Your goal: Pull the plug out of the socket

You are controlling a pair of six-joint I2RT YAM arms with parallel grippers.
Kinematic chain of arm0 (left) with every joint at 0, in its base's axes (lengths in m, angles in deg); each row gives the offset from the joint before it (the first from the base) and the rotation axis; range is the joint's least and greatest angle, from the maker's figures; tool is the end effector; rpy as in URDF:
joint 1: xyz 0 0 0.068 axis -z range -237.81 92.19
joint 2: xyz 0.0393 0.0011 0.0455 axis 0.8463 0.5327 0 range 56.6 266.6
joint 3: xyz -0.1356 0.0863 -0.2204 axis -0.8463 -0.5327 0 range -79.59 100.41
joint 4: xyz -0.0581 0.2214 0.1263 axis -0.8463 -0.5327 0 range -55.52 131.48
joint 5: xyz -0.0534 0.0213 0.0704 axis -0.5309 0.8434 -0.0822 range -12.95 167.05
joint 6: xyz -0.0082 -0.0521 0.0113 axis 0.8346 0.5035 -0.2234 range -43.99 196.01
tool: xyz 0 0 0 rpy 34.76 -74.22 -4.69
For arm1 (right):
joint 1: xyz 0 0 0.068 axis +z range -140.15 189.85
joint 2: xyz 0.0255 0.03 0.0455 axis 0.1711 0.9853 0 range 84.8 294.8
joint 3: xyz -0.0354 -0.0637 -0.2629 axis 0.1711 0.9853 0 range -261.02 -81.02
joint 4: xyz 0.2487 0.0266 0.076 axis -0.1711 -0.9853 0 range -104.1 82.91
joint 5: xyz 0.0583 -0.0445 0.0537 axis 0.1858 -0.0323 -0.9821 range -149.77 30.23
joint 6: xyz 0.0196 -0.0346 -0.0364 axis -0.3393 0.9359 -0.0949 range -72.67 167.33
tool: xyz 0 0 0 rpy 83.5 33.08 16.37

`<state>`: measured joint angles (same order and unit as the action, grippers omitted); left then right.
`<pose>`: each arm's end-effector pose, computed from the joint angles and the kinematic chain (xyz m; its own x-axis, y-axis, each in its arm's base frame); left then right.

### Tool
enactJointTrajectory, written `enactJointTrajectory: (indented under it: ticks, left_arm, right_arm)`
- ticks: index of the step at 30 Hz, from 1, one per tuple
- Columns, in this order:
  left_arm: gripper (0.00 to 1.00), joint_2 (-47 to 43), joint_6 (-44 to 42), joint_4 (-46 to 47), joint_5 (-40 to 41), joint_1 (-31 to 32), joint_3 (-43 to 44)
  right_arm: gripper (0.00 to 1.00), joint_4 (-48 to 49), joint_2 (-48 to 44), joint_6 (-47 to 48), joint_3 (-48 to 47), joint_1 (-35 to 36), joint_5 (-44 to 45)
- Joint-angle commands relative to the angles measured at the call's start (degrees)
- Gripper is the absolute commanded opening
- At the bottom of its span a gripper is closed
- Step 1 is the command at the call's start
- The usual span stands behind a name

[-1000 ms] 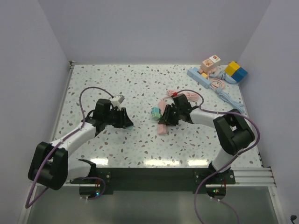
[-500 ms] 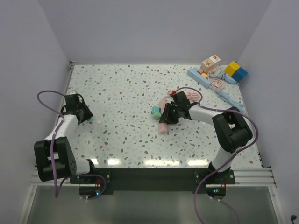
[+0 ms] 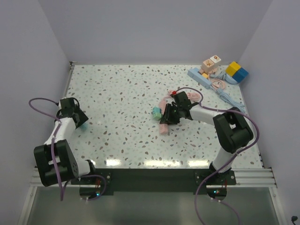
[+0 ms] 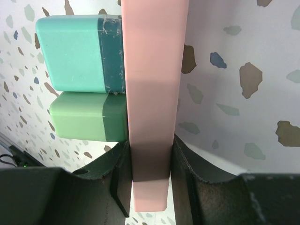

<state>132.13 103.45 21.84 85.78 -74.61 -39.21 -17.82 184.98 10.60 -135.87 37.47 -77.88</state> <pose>0.2395 0.0779 0.1879 -0.5239 -0.6339 -0.5690 -0.6883 0.7086 -0.1557 0.2977 0.1682 0.1518 -0.9446 0.1472 -0.2932 -0.0367 0.8405 0.5405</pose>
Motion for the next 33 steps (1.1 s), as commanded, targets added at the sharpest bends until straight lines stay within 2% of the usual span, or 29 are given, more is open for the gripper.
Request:
enactJointTrajectory:
  ticks: [1,7,9,10,12,14,17,21,25,29,33]
  left_arm:
    - [0.57,-5.38,1.74,-2.86,-0.20,-0.17,-2.05]
    - [0.83,-11.88,4.28,-8.03,1.29,0.01,-3.47]
    - [0.87,-14.87,4.64,-9.27,-0.29,-0.08,-2.24]
    - [0.92,-16.19,4.38,-9.63,-1.43,-0.08,-1.98]
    - [1.00,-19.88,1.93,-8.75,-8.44,0.79,-1.89]
    - [1.00,-21.12,0.42,-8.83,-15.99,2.90,-1.36]
    - [1.00,-21.30,1.73,-8.84,-19.27,14.55,-1.79]
    - [1.00,-22.27,8.75,1.94,-28.14,23.28,-6.97]
    - [1.00,-17.71,11.93,13.98,-28.33,33.13,-7.86]
    - [1.00,-6.40,13.34,18.40,-26.14,41.82,-3.48]
    - [1.00,1.63,15.88,21.84,-22.01,47.37,1.36]
  right_arm:
    - [0.00,-1.76,0.19,2.54,0.36,-0.11,-2.19]
    - [0.00,-1.15,-0.69,2.72,1.32,-0.02,-3.34]
    - [0.00,-0.97,-0.86,2.72,1.59,-0.11,-3.42]
    - [0.00,-0.97,-0.86,2.72,1.85,-0.02,-3.60]
    - [0.00,-0.71,-0.78,2.80,2.20,0.07,-5.00]
    - [0.00,-0.27,-1.13,2.80,3.08,0.51,-5.36]
    - [0.00,0.96,-2.26,2.28,5.10,1.12,-5.71]
    - [0.00,3.42,-3.58,0.53,7.91,2.35,-5.97]
    - [0.00,5.44,-4.29,-1.41,9.49,3.85,-6.33]
    - [0.00,6.85,-4.99,-3.26,10.46,4.46,-5.36]
    - [0.00,7.38,-5.79,-4.40,11.08,5.34,-4.04]
